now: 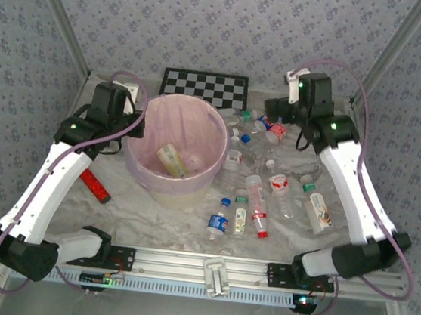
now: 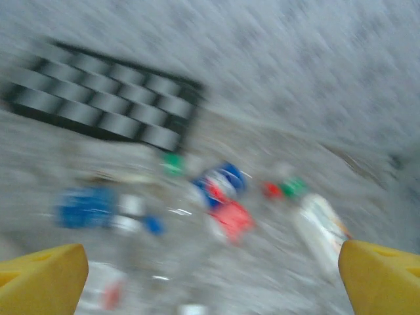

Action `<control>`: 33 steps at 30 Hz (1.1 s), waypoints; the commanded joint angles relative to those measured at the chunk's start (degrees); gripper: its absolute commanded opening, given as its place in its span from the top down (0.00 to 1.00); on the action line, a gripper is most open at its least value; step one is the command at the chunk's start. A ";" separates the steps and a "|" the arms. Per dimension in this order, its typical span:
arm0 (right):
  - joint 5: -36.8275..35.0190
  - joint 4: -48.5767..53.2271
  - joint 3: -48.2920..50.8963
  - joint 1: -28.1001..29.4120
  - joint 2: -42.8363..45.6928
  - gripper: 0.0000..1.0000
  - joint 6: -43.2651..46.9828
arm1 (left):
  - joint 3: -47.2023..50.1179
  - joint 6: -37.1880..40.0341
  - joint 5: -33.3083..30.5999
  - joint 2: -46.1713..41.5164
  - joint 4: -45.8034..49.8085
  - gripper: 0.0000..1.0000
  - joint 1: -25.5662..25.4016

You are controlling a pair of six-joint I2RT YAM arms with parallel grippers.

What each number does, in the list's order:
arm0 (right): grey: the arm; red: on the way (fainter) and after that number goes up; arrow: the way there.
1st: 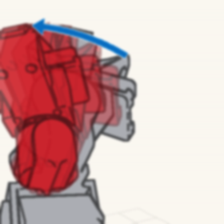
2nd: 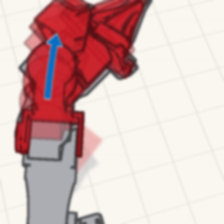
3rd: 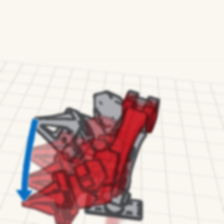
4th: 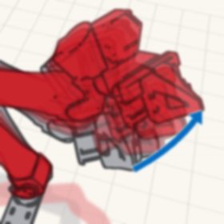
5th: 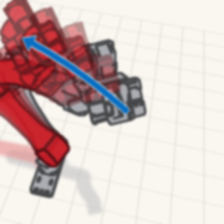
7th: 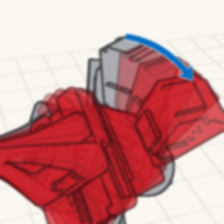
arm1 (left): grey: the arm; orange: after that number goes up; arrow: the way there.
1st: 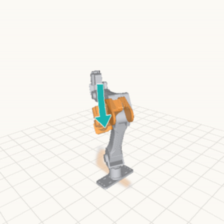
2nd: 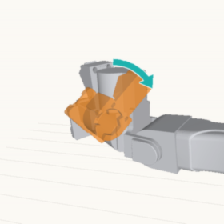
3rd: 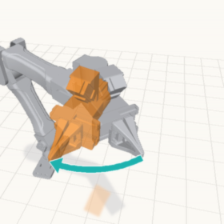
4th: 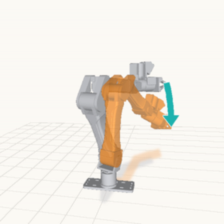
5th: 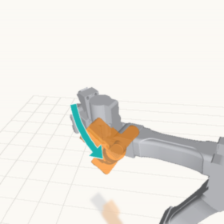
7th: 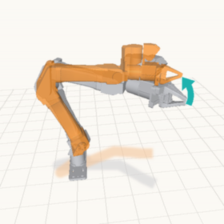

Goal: Put the plastic bottles in the bin

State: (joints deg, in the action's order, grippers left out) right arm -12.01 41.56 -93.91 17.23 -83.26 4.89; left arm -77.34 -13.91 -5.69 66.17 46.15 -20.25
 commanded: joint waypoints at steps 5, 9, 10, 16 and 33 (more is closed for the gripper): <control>2.12 -1.41 -2.46 -19.62 -21.25 0.00 9.98 | -2.47 -1.58 2.35 -1.48 -2.27 1.00 1.51; 9.07 -0.59 -11.53 -24.72 -33.46 0.00 13.83 | -1.78 -2.00 3.89 -2.16 -1.77 1.00 2.79; 10.25 -0.02 -14.17 -25.57 -36.55 0.00 14.49 | -1.47 -2.09 4.39 -2.44 -1.67 1.00 3.21; 15.74 -0.25 -24.09 -27.26 -47.25 0.00 18.31 | -0.71 -2.08 5.99 -3.06 -0.72 1.00 4.82; 25.86 7.26 -31.19 -28.31 -55.74 0.02 17.30 | 0.74 -2.40 8.85 -2.54 -2.64 1.00 5.48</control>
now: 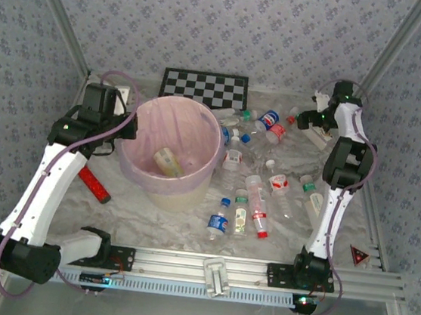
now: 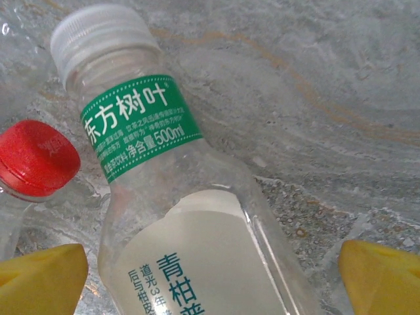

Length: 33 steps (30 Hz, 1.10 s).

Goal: Put the plastic bottles in the bin

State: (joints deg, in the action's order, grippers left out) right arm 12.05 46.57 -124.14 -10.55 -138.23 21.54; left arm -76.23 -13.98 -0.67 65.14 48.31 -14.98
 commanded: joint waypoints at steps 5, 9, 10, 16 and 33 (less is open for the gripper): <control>-0.69 1.74 0.56 -0.69 -0.42 0.17 0.78 | -0.94 -1.58 4.01 -1.25 -4.02 1.00 0.31; -2.95 0.24 2.86 -0.87 1.37 0.26 0.18 | -0.88 -1.89 4.34 -1.16 -4.26 1.00 0.31; -3.04 -0.47 3.68 -0.86 2.13 0.29 -0.14 | -0.83 -2.14 4.42 -1.23 -4.56 1.00 0.38; -4.36 0.15 4.78 -1.22 6.82 0.47 -3.21 | -0.47 -2.46 5.00 -1.08 -5.32 1.00 0.32; 5.10 -2.27 19.84 10.27 44.19 0.59 -27.68 | -0.68 -0.98 9.78 0.39 -4.45 1.00 0.35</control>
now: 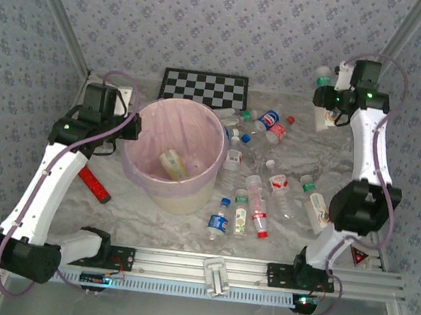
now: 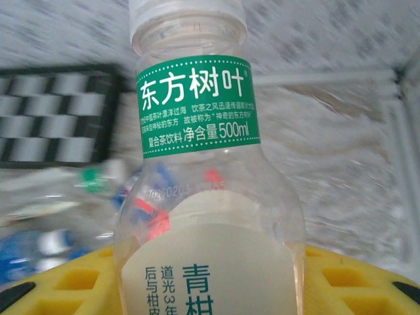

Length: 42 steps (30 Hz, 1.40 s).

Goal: Put the plastic bottles in the bin

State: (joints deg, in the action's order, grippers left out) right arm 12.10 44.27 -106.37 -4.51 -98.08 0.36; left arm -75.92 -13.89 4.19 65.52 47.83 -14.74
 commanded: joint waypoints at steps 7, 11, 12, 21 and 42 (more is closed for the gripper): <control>8.38 -3.82 2.69 23.00 13.57 0.66 -10.90 | -1.95 -0.82 6.45 2.66 -4.57 1.00 -0.02; 7.41 -3.63 1.33 35.95 13.08 0.67 -9.24 | -2.13 -1.14 6.45 2.79 -5.54 1.00 -0.20; 6.25 -3.20 0.53 38.70 12.50 0.67 -8.25 | -2.26 -1.06 6.47 2.78 -5.59 1.00 -0.22; -6.25 4.27 -8.21 54.77 1.04 0.67 -1.56 | -2.57 -0.70 6.33 2.78 -5.90 1.00 -0.80; -11.51 10.16 -7.26 58.30 -16.45 0.65 -6.68 | -3.62 1.40 7.05 3.15 -6.40 1.00 -1.17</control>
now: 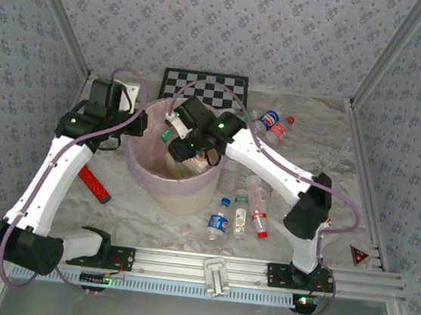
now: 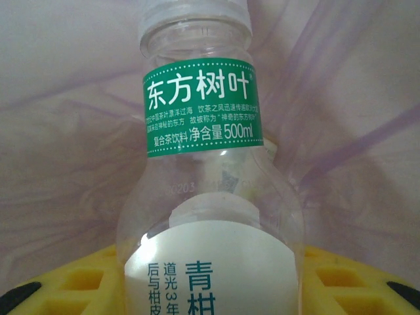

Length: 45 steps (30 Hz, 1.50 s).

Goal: Put the plastic bottles in the bin

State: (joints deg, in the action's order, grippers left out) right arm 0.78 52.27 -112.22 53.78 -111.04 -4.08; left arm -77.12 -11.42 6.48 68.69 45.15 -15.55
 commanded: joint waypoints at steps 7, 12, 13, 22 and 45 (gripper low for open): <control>3.09 -2.64 1.68 0.04 -8.22 0.63 -5.67 | -2.04 -0.88 4.86 -0.08 -3.92 1.00 -0.47; 3.85 -4.02 3.11 0.08 -8.08 0.44 -6.56 | -2.33 -0.72 4.86 0.22 -3.82 1.00 -0.53; 3.75 -3.80 3.06 0.15 -7.68 0.39 -6.48 | -2.35 -0.71 4.81 0.18 -3.84 1.00 -0.54; 3.29 -1.81 -0.37 0.37 0.29 0.00 -2.77 | -2.44 -0.61 4.51 0.18 -3.75 1.00 -0.64; -22.65 14.12 10.15 -15.69 24.37 0.02 -1.88 | -1.84 0.53 4.28 0.58 -4.09 1.00 -0.62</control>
State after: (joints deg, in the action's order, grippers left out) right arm -11.55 56.38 -107.42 42.28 -86.65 -3.20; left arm -77.56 -10.22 7.09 69.67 44.34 -15.86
